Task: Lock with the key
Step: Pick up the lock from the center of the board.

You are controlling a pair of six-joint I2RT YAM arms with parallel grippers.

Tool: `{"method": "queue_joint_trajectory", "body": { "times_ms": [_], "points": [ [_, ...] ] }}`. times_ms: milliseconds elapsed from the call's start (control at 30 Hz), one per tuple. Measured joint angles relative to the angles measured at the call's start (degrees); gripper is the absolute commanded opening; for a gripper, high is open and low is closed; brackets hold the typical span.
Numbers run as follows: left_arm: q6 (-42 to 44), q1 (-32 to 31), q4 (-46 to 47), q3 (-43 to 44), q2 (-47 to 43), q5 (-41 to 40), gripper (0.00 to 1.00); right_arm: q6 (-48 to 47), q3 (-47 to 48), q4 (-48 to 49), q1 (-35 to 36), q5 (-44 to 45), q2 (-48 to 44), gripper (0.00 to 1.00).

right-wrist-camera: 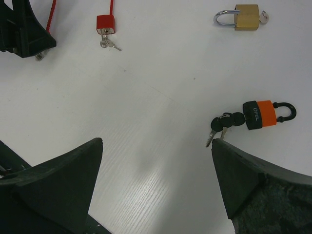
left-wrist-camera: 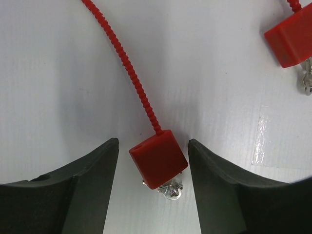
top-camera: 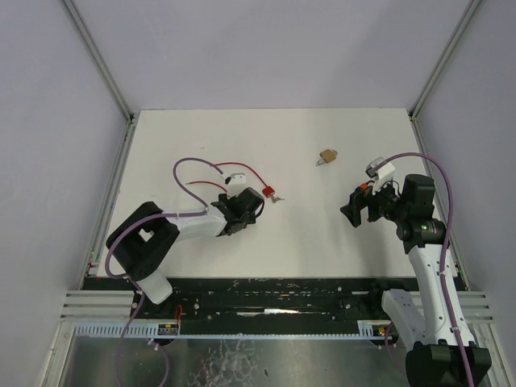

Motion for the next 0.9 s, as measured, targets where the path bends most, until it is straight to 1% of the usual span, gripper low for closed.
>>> {"method": "queue_joint_trajectory", "body": {
  "times_ms": [133,300,433,700,800,900],
  "points": [
    [-0.42,0.00,0.00,0.09,0.11,0.61,0.56,0.02,0.00,0.00,0.00,-0.04,0.00,1.00],
    [-0.81,0.00,0.02,0.11,0.11,0.96,0.50,0.02,0.00,0.00,0.00,-0.07,0.07,1.00],
    [-0.90,0.00,0.04,0.42,0.35,1.09,0.41,0.02,0.00,-0.02,0.00,-0.35,0.11,1.00],
    [-1.11,0.09,-0.04,0.44,-0.20,2.25,0.16,0.02,0.02,-0.22,0.00,-0.98,0.15,1.00],
    [-1.27,0.15,-0.13,-0.11,-3.06,4.17,0.11,0.00,0.00,-0.24,0.02,-1.79,0.24,1.00],
    [-1.44,0.15,0.09,-1.49,-8.76,6.54,0.09,-0.31,0.00,-0.44,0.07,-3.08,0.26,1.00]
  ]
}}
